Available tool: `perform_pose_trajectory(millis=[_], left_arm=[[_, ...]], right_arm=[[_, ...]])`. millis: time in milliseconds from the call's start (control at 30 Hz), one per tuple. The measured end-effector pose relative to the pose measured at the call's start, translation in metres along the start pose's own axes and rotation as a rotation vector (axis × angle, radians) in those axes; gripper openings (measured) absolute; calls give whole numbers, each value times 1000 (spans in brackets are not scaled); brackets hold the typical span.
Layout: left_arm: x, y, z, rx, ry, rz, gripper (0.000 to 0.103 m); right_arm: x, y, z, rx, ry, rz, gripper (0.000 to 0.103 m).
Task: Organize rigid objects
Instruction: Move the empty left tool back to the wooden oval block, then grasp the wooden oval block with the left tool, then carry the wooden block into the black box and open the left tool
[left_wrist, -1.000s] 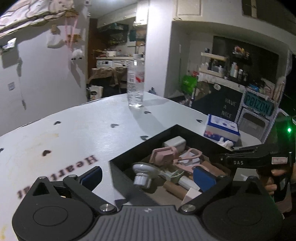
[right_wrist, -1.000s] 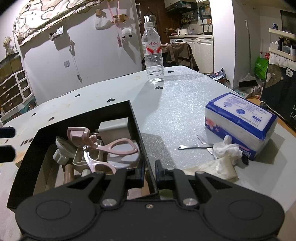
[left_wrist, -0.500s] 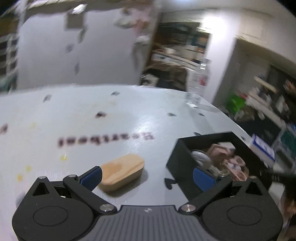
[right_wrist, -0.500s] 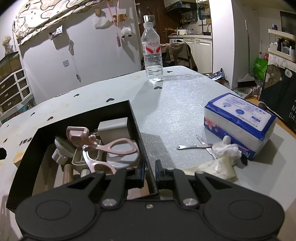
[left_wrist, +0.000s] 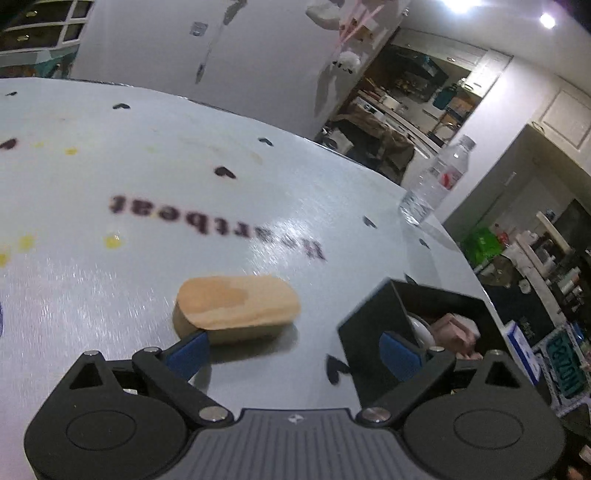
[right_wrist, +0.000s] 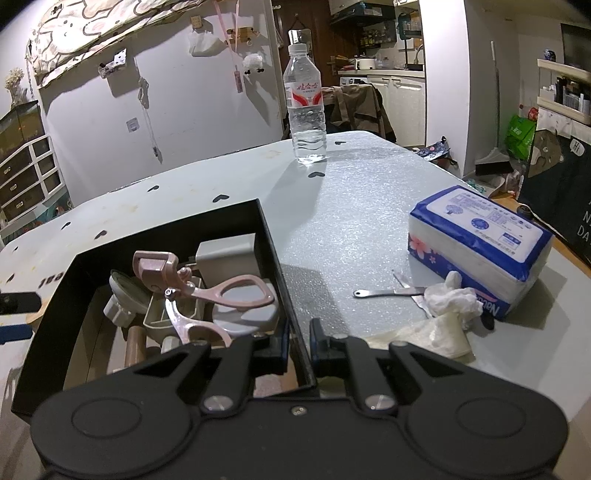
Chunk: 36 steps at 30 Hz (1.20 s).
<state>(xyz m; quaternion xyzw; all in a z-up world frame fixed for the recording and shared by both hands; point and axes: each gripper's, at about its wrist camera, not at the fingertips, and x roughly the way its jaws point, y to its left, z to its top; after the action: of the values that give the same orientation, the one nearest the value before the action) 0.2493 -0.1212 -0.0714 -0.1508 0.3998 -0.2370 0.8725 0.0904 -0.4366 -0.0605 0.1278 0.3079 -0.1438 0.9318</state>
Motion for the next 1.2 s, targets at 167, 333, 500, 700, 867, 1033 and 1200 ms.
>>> perform_pose_trajectory(millis=[167, 333, 500, 700, 867, 1033, 1200], left_arm=[[15, 2, 10, 54, -10, 50, 98], [24, -7, 10, 261, -4, 131, 99], [34, -10, 9, 465, 32, 145, 99], [40, -8, 13, 514, 27, 131, 98], [41, -6, 14, 480, 23, 117, 89], [29, -11, 13, 523, 17, 80, 89], [-3, -33, 17, 617, 42, -112, 89]], right_arm=[[0, 0, 0, -1, 1, 2, 12], [1, 1, 1, -4, 5, 3, 12], [1, 2, 1, -6, 5, -1, 12], [2, 1, 1, -6, 6, -2, 12], [3, 1, 1, -6, 9, -6, 12], [3, 1, 1, -6, 8, -5, 12], [3, 2, 1, -10, 11, -9, 12]])
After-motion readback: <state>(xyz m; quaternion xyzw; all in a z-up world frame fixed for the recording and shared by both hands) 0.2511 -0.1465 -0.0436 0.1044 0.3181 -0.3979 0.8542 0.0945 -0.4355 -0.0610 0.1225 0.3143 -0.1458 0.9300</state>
